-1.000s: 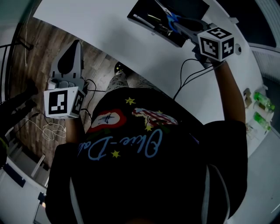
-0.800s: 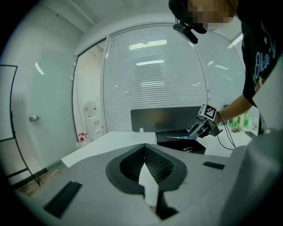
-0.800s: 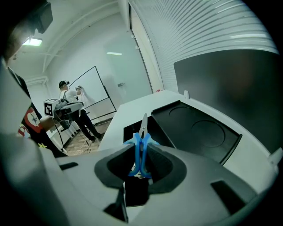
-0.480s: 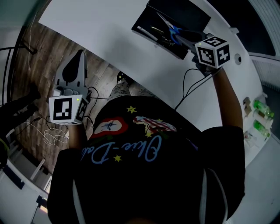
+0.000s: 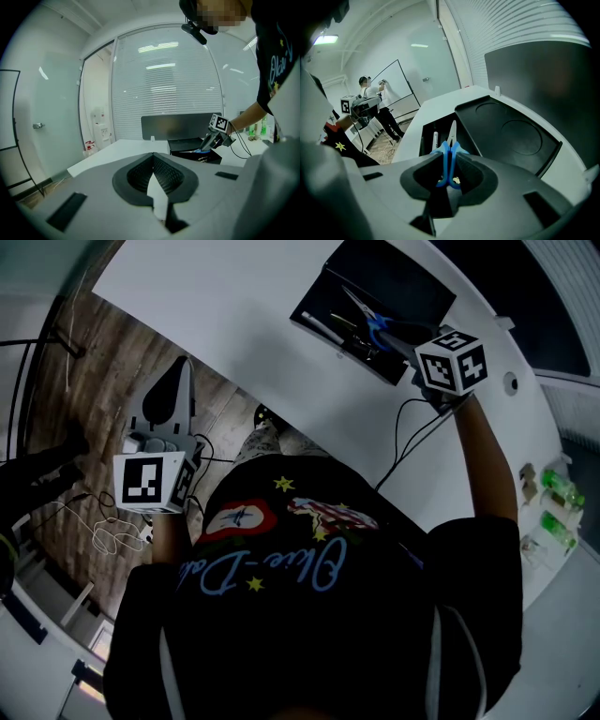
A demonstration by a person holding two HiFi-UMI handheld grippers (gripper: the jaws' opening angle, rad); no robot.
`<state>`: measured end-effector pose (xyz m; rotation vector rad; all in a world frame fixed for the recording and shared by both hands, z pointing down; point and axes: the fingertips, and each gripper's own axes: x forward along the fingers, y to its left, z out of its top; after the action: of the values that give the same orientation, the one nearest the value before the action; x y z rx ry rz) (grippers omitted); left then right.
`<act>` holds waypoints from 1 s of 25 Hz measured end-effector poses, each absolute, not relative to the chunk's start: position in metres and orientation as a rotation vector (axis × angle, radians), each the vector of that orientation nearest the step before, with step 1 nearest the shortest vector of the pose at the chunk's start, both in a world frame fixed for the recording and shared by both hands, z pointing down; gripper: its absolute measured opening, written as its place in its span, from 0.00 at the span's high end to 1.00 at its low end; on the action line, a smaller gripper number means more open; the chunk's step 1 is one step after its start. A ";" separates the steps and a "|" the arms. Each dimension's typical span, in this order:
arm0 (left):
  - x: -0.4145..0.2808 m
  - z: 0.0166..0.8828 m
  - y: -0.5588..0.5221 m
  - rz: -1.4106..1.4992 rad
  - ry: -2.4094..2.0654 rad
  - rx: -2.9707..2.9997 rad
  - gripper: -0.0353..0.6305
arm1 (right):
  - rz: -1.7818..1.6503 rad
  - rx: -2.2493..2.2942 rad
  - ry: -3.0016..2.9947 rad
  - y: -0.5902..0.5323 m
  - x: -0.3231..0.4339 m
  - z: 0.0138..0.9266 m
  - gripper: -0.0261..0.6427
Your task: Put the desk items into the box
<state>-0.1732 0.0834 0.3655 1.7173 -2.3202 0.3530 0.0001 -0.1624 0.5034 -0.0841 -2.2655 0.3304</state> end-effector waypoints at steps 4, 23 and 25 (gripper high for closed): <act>-0.174 0.366 0.084 0.356 -2.323 1.716 0.93 | 0.325 -0.094 -2.249 -0.162 0.000 0.509 0.82; -0.177 0.364 0.092 0.349 -2.345 1.697 0.93 | 0.308 -0.041 -2.247 -0.171 -0.005 0.511 0.80; -0.176 0.363 0.091 0.348 -2.344 1.704 0.93 | 0.311 -0.035 -2.251 -0.171 -0.004 0.510 0.80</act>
<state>-0.1760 0.0912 0.3634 1.7038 -2.3438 0.3481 -0.0041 -0.1711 0.5096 -0.0351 -2.2506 0.3109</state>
